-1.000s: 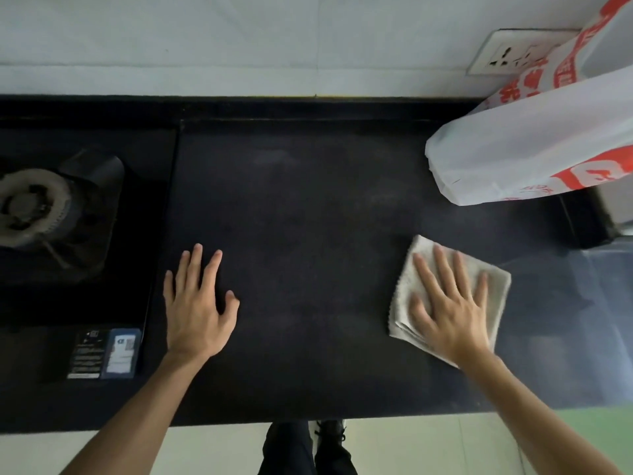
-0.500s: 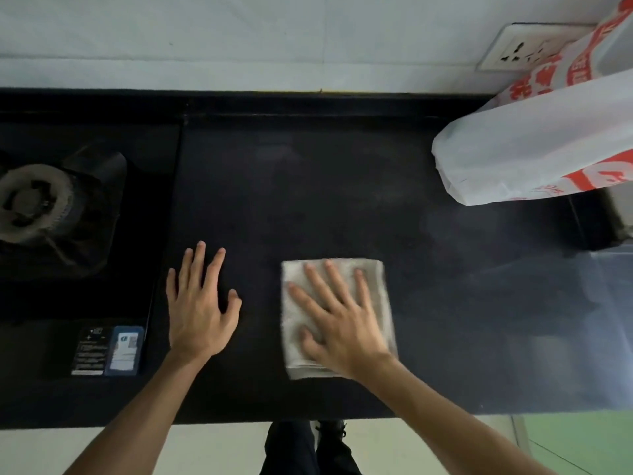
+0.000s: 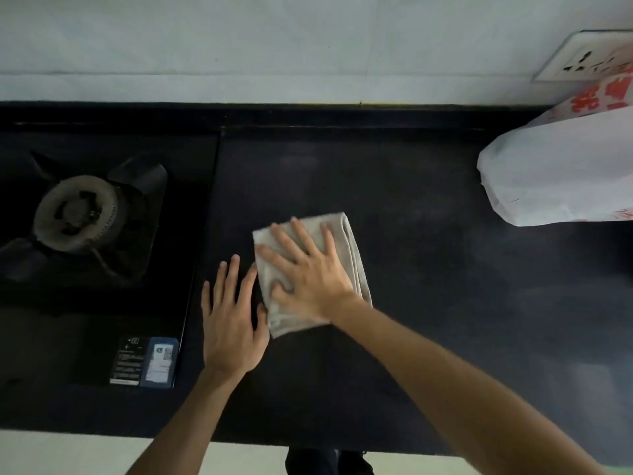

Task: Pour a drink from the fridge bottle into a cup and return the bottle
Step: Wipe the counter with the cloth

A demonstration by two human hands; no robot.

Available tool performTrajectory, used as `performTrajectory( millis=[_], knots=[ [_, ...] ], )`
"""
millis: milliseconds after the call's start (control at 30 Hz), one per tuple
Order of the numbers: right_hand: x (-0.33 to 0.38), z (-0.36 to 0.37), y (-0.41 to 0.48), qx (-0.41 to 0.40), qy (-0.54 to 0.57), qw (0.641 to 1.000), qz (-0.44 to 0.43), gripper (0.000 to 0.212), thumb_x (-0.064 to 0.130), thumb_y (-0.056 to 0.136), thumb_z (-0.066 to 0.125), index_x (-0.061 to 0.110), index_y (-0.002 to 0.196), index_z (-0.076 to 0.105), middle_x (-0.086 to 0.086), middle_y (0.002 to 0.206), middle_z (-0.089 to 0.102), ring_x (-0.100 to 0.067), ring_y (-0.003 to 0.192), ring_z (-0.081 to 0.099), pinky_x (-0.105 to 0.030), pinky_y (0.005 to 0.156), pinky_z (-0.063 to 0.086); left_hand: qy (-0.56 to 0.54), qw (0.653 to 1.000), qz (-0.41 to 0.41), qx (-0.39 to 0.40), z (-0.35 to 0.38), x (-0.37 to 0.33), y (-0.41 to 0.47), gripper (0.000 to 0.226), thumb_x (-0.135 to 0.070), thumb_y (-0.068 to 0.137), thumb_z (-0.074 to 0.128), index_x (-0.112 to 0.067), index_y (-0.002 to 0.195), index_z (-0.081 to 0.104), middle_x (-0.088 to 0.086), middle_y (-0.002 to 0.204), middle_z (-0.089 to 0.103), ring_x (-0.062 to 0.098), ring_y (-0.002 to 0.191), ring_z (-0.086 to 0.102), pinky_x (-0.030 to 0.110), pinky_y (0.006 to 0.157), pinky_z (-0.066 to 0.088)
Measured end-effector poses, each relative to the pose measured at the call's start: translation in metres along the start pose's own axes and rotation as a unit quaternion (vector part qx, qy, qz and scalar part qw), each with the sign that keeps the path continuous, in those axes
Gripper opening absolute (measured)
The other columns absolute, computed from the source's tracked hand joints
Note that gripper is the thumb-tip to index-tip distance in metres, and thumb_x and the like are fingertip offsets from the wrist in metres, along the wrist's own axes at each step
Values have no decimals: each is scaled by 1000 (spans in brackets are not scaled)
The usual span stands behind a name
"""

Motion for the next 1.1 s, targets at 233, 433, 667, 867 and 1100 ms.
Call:
performTrajectory(
  millis=[233,433,667,867,1100],
  knots=[
    [-17,-7,30,-25,-10,996,81,67,55,95,20,33,157,9,-2,167,1,-32,152,-7,-66,115,-5,7,1000,-2,-2,2,-1,0,68,-39,87,37,-17,152,37,9,165,20,26,154,12,56,122,16],
    [-9,-1,15,-24,12,999,37,66,56,95,27,35,157,13,1,167,1,-29,152,-8,-65,116,-5,9,1000,-1,12,3,-1,0,69,-42,87,40,-18,151,36,7,166,18,25,155,10,57,122,16],
    [-51,-26,130,7,-18,999,46,67,58,94,20,40,156,4,3,167,-3,-28,152,-11,-64,117,-6,-7,1000,-3,20,2,2,2,71,-39,86,39,-22,154,33,4,167,17,22,155,9,52,123,14],
    [-115,-33,44,-19,-12,992,128,65,55,96,22,41,156,1,4,167,-3,-25,152,-11,-59,118,-9,-11,1000,-1,16,3,3,1,71,-42,86,35,-20,153,36,7,165,22,26,153,15,56,121,18],
    [-158,-19,-140,-32,4,976,214,67,55,95,27,43,156,1,8,166,0,-23,153,-9,-59,118,2,-8,1000,-1,-1,0,-3,0,73,-42,82,33,-15,150,40,13,162,28,33,151,21,60,117,19]
  ],
)
Point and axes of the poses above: each hand's wrist, its own y-axis towards the middle knuckle, its own z-axis out of the palm, x = y × z, the point moved 3 cm from there along y, towards the middle knuckle
